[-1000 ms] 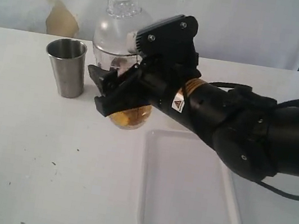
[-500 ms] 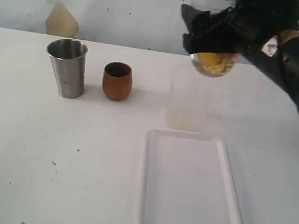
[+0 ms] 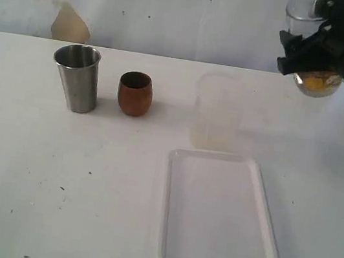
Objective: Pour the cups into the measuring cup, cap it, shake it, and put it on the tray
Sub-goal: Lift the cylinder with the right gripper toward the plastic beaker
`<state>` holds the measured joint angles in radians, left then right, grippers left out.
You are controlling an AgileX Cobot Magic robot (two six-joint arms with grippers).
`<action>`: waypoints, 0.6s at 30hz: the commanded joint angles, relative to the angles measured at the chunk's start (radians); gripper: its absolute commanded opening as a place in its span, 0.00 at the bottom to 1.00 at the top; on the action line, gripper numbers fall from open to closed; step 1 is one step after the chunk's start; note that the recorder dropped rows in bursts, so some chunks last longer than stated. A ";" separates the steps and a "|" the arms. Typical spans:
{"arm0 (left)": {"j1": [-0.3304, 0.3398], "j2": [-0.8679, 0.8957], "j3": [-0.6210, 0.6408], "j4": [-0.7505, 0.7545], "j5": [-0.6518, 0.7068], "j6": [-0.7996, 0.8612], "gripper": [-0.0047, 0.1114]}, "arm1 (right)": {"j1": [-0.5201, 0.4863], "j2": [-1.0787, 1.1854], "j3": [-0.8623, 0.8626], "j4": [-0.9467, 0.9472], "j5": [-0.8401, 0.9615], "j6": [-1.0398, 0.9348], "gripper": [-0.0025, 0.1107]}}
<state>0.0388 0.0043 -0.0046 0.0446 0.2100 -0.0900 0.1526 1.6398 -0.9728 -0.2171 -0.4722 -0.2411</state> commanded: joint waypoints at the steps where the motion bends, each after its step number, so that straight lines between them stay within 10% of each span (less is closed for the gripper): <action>1: -0.001 -0.004 0.005 0.001 -0.009 0.000 0.04 | -0.013 0.075 -0.063 -0.072 -0.066 -0.054 0.02; 18: -0.001 -0.004 0.005 0.001 -0.009 0.000 0.04 | -0.013 0.219 -0.192 -0.101 -0.053 -0.471 0.02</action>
<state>0.0388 0.0043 -0.0046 0.0446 0.2100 -0.0900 0.1454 1.8733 -1.1364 -0.3163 -0.4630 -0.6328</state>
